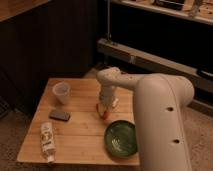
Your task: Drag the pepper across the table
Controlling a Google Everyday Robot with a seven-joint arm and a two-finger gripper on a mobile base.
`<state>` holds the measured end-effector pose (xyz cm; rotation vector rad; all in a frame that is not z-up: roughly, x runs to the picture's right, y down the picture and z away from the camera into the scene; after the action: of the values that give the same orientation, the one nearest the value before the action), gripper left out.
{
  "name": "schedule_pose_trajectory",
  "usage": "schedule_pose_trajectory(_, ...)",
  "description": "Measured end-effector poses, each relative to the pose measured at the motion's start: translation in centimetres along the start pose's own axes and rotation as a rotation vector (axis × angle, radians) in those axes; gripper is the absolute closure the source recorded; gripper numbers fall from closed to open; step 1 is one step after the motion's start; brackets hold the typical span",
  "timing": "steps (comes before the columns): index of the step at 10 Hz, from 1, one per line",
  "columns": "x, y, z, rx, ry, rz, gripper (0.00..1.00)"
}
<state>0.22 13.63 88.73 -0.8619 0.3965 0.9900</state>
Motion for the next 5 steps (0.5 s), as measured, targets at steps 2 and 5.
schedule_pose_trajectory(2,0.02,-0.01,0.00,0.000,0.000,0.000,0.97)
schedule_pose_trajectory(5,0.14,-0.06,0.01,-0.001,0.000,0.001,0.97)
